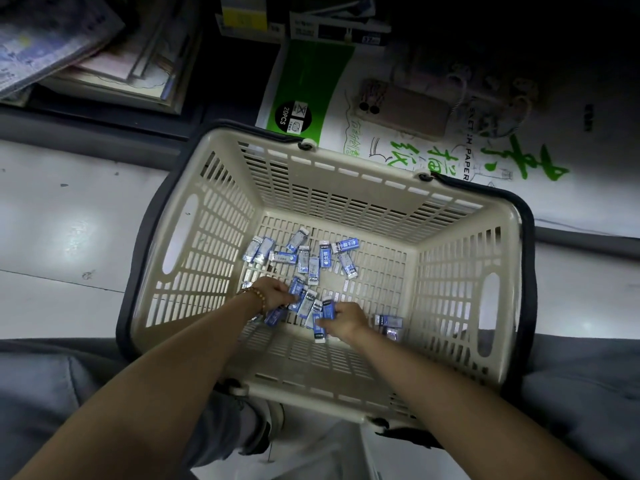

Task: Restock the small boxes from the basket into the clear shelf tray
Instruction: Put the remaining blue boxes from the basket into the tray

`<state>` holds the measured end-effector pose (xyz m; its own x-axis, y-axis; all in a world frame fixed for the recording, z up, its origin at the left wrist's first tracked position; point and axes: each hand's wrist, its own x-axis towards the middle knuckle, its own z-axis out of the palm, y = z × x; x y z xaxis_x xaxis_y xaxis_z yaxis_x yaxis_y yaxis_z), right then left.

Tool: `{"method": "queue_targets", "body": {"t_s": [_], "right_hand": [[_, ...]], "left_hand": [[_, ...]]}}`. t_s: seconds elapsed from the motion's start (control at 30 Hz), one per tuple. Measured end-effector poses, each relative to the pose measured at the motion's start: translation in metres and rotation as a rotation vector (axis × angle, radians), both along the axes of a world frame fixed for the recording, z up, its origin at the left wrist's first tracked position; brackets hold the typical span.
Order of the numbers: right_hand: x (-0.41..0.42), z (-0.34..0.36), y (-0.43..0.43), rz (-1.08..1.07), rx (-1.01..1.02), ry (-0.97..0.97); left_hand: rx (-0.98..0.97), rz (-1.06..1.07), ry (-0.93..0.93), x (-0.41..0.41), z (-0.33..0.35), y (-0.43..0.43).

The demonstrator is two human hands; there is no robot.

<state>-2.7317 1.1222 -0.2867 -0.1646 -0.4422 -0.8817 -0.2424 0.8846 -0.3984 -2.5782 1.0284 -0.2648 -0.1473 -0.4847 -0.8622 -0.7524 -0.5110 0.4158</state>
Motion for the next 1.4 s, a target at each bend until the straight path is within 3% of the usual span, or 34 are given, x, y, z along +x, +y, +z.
{"method": "queue_targets", "body": {"t_s": [0.17,0.33,0.53,0.7,0.77,0.9,1.0,1.17,1.3,1.4], "right_hand": [[-0.020,0.033,-0.016,-0.173,-0.063,-0.058],[-0.050,0.117,-0.076,-0.224,-0.236,-0.129],[-0.084,0.264,-0.117,-0.084,-0.476,-0.218],[-0.089,0.346,-0.103,-0.056,-0.655,-0.307],[-0.085,0.359,-0.096,-0.048,-0.696,-0.340],[-0.076,0.370,-0.092,0.003,-0.740,-0.315],[-0.077,0.372,-0.092,-0.028,-0.734,-0.304],[-0.077,0.366,-0.092,-0.036,-0.752,-0.171],[-0.085,0.371,-0.099,-0.149,-0.926,-0.015],[-0.089,0.373,-0.104,-0.261,-0.976,-0.083]], "left_hand": [[-0.055,0.097,0.053,0.001,0.013,-0.008],[0.157,0.243,0.369,-0.014,0.084,-0.043],[-0.022,0.102,0.594,-0.039,0.221,-0.090],[-0.084,0.196,0.825,-0.041,0.305,-0.079],[-0.125,0.159,0.824,-0.044,0.318,-0.067],[-0.399,-0.029,0.746,-0.062,0.326,-0.058],[-0.560,-0.053,0.719,-0.070,0.325,-0.061],[-0.461,-0.009,0.785,-0.070,0.316,-0.064],[-0.397,0.194,0.863,-0.068,0.318,-0.077],[-0.406,0.315,0.887,-0.064,0.319,-0.085]]}}
